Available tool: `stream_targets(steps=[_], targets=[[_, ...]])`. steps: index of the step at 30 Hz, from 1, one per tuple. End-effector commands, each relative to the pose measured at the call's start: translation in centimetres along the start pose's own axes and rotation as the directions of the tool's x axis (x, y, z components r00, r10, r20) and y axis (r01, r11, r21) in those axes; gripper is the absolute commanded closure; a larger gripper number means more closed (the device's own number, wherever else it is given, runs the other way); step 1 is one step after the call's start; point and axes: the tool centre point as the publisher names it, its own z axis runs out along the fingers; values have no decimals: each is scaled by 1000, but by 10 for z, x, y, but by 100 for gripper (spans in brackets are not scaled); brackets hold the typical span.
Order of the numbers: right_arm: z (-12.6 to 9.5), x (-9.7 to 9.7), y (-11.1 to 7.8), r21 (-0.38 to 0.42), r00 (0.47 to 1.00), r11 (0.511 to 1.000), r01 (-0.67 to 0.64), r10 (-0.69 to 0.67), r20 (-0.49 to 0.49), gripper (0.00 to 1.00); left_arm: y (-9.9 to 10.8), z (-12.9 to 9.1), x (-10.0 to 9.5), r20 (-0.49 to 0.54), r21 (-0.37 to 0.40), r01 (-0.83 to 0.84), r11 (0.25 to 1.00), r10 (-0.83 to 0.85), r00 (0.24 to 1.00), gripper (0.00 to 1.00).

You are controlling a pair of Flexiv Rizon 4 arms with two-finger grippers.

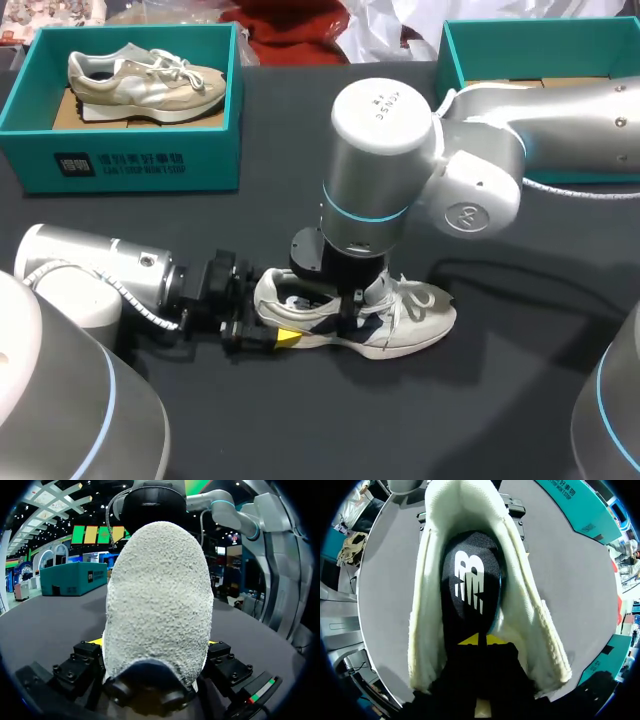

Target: Take the shoe out of the shoebox, open the shoe tongue, remove and reinsert the insole, then place the shoe into the shoebox

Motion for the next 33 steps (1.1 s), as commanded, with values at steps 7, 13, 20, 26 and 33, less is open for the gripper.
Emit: stream_targets(steps=[7, 13, 20, 26, 33], targets=[[-12, 17, -14, -150, 997, 985, 79, -81, -8, 100, 4, -2, -2, 3, -1, 1, 1000, -1, 1000, 100], [-22, 17, -19, -272, 984, 947, 171, -176, 9, 100, 4, -2, -2, 3, -1, 1, 1000, -1, 1000, 100], [-33, 12, -23, -351, 967, 903, 247, -250, 38, 100, 4, -2, -2, 3, -1, 1, 1000, -1, 1000, 100], [-43, 3, -20, -395, 945, 862, 317, -325, 49, 100, 4, -2, -2, 3, -1, 1, 1000, -1, 1000, 100], [-58, -6, -8, -388, 921, 841, 376, -386, 56, 100, 4, -2, -2, 3, -1, 1, 1000, -1, 1000, 100]])
